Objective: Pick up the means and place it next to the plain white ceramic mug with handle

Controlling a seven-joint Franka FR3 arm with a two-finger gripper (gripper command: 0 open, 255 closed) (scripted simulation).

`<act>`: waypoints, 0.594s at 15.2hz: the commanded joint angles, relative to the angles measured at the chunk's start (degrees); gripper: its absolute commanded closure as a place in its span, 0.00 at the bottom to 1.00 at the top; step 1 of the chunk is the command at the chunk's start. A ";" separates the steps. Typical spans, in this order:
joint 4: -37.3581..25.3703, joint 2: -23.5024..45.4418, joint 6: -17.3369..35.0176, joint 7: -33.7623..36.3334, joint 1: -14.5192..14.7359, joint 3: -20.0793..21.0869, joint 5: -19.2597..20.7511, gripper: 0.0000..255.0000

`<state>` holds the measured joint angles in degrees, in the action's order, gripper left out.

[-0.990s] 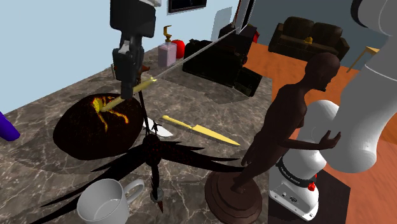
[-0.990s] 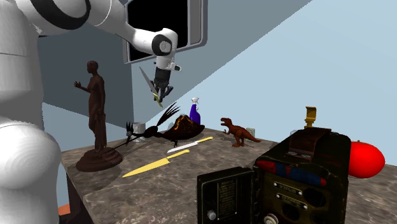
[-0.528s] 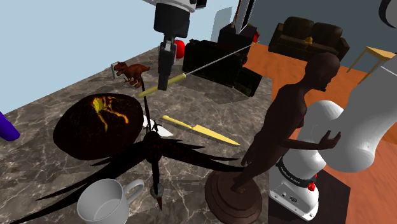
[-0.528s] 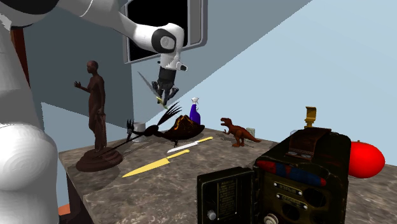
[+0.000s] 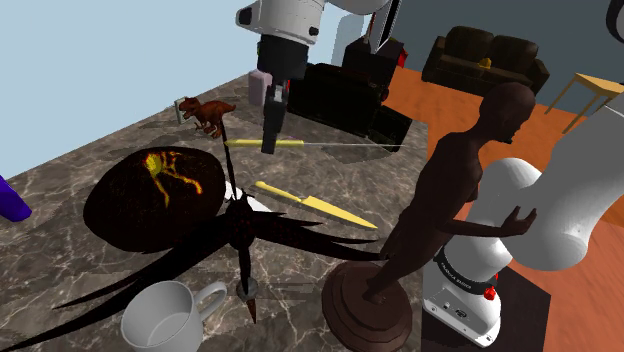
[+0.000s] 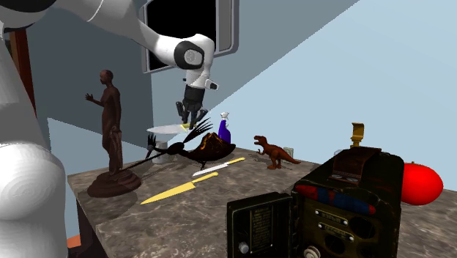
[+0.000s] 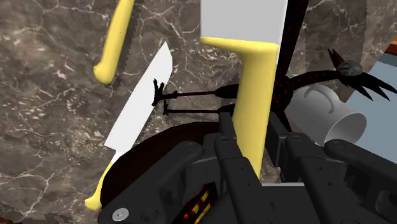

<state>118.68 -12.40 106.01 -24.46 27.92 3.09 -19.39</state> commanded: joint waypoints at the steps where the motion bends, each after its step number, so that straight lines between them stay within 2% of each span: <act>1: 1.45 0.26 1.63 -0.51 -0.04 -0.02 -0.13 1.00; 9: 6.32 1.45 7.47 -2.30 0.14 0.24 -0.90 1.00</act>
<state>124.33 -11.11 112.66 -26.47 28.04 3.33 -20.18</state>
